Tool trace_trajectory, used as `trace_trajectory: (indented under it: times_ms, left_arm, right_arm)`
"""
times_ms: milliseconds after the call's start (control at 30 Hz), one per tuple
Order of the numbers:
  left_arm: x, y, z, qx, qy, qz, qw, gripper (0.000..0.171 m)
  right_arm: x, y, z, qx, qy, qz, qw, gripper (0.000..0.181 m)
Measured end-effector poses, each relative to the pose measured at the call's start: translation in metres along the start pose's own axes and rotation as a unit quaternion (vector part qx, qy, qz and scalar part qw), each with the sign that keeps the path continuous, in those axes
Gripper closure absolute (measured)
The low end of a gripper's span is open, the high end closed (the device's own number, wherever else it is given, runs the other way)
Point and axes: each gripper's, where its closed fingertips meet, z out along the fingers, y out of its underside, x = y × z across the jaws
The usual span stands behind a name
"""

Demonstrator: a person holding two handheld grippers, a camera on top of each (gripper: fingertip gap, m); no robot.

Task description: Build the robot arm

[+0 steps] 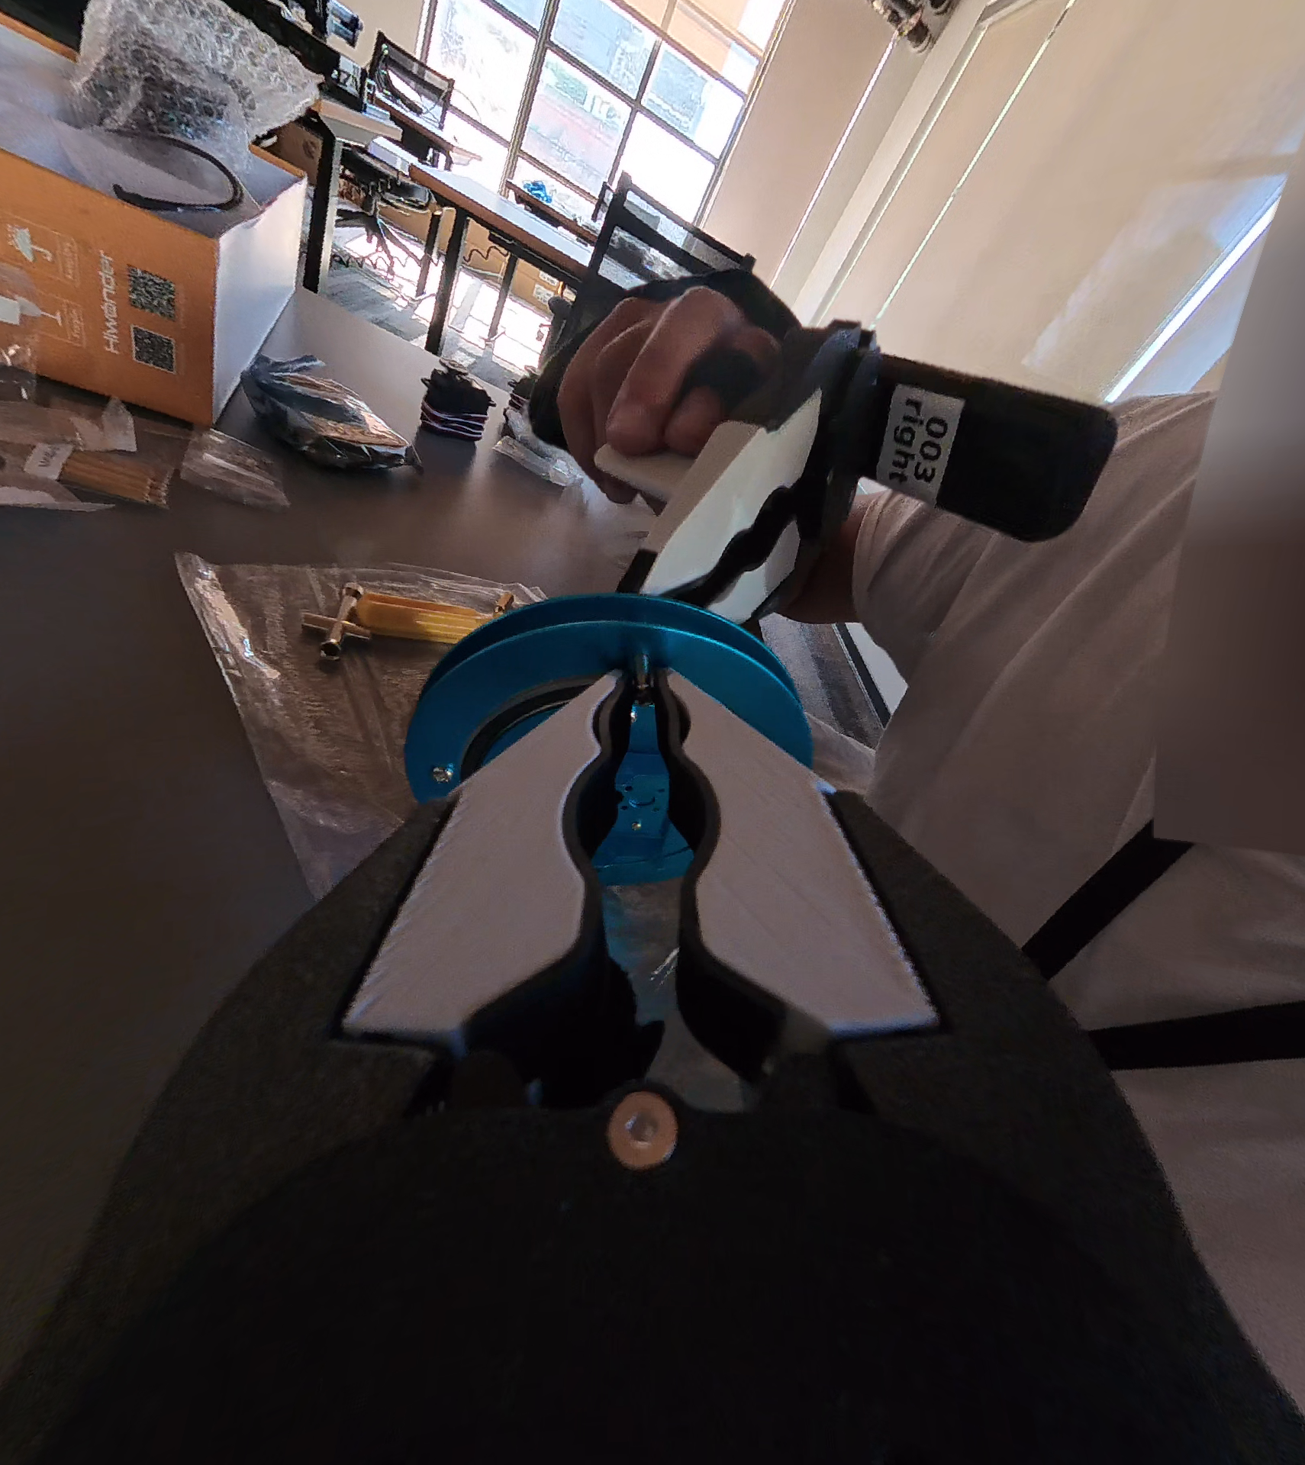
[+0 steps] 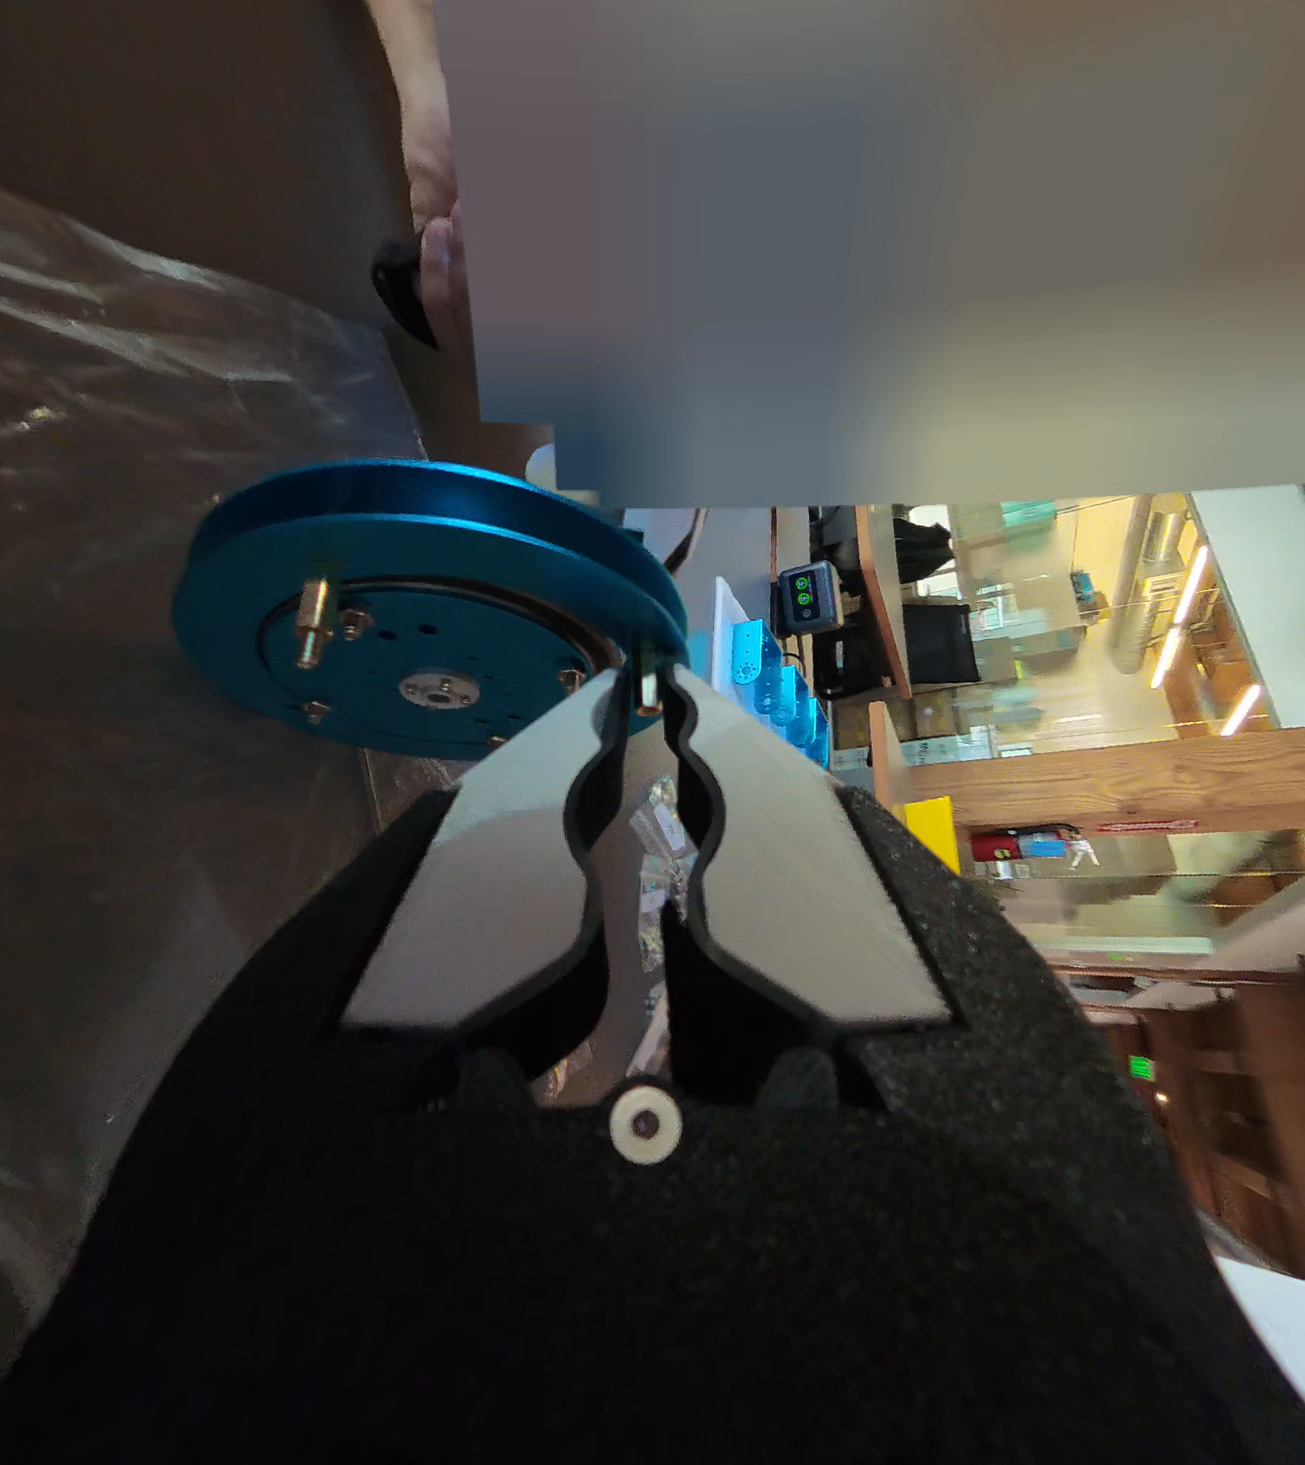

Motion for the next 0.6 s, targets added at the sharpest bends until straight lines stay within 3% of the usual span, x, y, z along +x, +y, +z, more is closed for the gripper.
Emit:
trace_trajectory:
  times_ms: [167, 333, 500, 600]
  left_arm:
    - [0.0, 0.0, 0.0, -0.007, -0.015, 0.021, 1.0, 0.168]
    - [0.003, 0.002, 0.001, -0.021, -0.041, 0.089, 0.995, 0.168]
    - [0.004, 0.002, 0.002, -0.029, -0.058, 0.128, 0.99, 0.168]
    - [0.006, 0.003, 0.003, -0.035, -0.063, 0.148, 0.986, 0.168]
  right_arm:
    - [0.0, 0.001, 0.001, -0.012, -0.012, 0.008, 1.0, 0.176]
    - [-0.004, -0.002, -0.002, -0.004, -0.132, 0.191, 0.973, 0.177]
    - [-0.008, -0.004, -0.004, 0.012, -0.248, 0.395, 0.885, 0.177]
    - [-0.011, -0.008, -0.006, 0.018, -0.316, 0.517, 0.796, 0.176]
